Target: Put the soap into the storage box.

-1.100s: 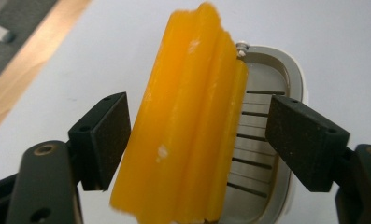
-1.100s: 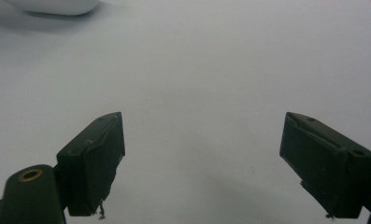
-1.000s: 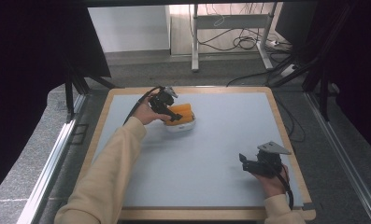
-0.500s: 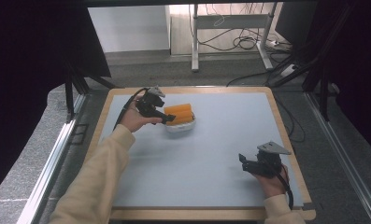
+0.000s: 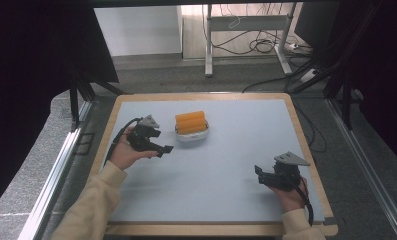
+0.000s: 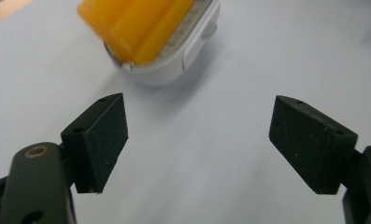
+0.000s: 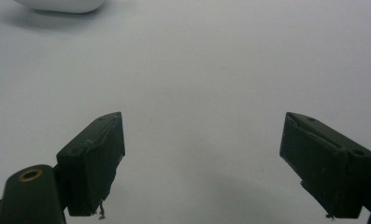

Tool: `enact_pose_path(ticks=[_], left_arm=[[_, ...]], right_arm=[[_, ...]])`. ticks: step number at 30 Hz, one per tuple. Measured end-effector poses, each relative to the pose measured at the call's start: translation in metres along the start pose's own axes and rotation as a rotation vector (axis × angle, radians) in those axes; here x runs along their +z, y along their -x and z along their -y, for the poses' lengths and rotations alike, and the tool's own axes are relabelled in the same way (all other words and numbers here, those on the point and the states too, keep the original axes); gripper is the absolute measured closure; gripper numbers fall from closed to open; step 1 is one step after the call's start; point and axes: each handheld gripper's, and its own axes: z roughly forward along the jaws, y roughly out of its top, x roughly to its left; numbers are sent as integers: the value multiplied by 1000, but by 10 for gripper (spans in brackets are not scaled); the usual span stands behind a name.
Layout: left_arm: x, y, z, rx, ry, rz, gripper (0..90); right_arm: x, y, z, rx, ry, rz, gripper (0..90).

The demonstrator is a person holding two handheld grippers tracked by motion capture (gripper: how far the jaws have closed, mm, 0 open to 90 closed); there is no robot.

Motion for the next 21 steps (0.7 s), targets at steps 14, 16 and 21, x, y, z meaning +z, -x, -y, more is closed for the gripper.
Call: enact_pose_path(ticks=[14,16,21], left_arm=[[-2,29,55,-35,-30,25,195],[-1,29,58,-36,-41,16,190],[-1,29,58,-36,-35,3,191]], right_arm=[[1,-1,1,0,-7,-4,144],[2,-1,1,-5,-7,-4,145],[1,-1,1,-7,-5,-3,144]])
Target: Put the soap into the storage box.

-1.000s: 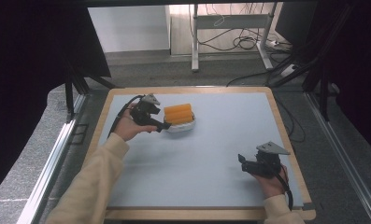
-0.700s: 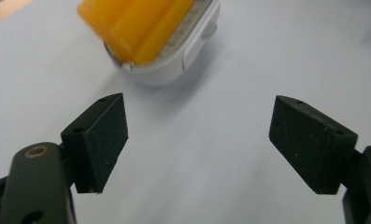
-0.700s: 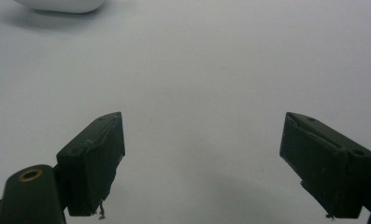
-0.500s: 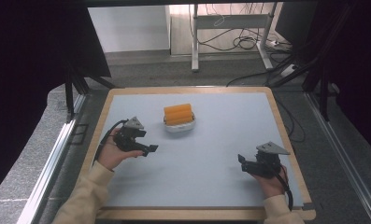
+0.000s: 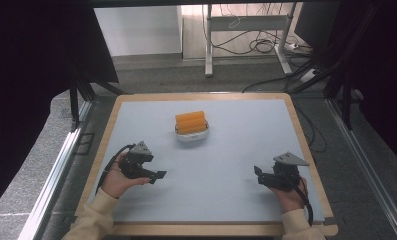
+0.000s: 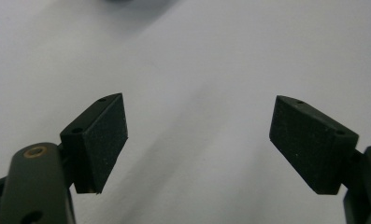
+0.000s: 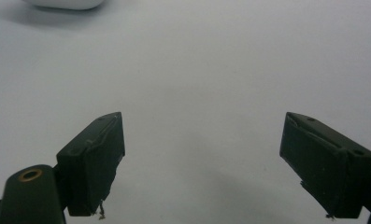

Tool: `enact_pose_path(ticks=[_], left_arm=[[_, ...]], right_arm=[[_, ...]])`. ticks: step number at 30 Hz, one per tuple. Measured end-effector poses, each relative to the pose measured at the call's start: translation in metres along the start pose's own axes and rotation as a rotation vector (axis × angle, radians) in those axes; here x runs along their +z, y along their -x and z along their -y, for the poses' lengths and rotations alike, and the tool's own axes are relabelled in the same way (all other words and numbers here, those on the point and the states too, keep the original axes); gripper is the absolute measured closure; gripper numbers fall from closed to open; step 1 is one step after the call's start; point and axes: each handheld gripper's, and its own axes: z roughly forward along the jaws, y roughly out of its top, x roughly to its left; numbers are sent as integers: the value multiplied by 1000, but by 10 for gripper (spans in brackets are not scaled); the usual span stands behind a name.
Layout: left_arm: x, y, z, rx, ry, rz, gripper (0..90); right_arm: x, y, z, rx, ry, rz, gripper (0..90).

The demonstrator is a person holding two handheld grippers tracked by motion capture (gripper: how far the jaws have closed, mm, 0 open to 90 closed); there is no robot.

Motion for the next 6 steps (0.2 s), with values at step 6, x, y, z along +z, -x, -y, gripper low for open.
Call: enact_pose_path(ticks=[6], left_arm=[[-1,-3,0,-1,6,-7,191]], right_arm=[[-1,2,0,1,8,1,143]])
